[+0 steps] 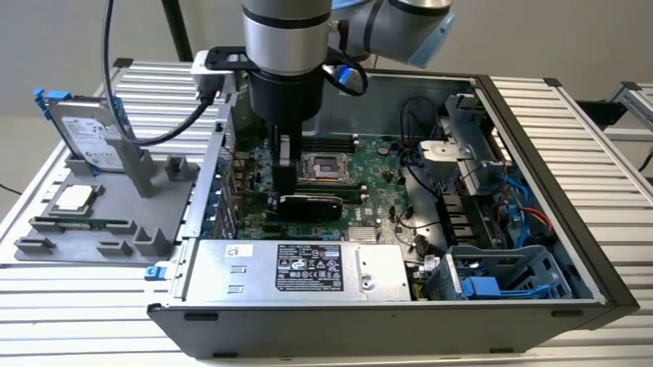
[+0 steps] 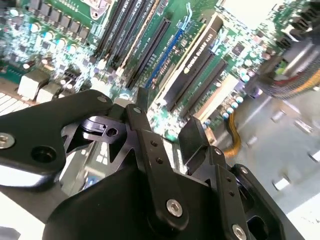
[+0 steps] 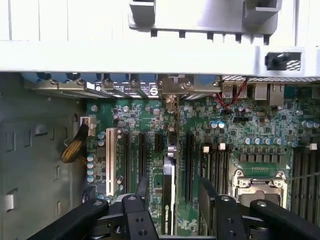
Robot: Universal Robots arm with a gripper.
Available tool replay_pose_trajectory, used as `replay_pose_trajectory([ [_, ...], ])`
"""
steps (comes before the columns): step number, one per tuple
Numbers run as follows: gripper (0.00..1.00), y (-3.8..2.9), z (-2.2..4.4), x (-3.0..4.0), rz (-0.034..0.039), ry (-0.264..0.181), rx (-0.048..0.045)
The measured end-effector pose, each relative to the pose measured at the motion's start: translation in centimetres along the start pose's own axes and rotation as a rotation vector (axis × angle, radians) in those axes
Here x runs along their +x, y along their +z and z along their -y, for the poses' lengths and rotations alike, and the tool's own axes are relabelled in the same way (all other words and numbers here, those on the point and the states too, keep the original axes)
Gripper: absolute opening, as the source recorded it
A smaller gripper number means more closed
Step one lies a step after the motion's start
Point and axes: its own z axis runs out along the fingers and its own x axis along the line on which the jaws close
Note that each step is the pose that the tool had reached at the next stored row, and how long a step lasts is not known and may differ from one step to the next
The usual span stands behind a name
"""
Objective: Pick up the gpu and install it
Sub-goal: 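Insert the gpu into the slot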
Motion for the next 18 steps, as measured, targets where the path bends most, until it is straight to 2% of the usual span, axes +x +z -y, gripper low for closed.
replay_pose_trajectory([
  [3, 1.0, -1.0, -0.01, 0.0, 0.0, 0.0, 0.0],
  [7, 1.0, -1.16, -0.01, 0.0, 0.0004, 0.0, 0.0002],
  [8, 0.0, -1.16, -0.01, 0.0, 0.0004, 0.0, 0.0003],
  [18, 0.0, -1.22, -0.01, 0.0, 0.0001, 0.0, 0.0001],
])
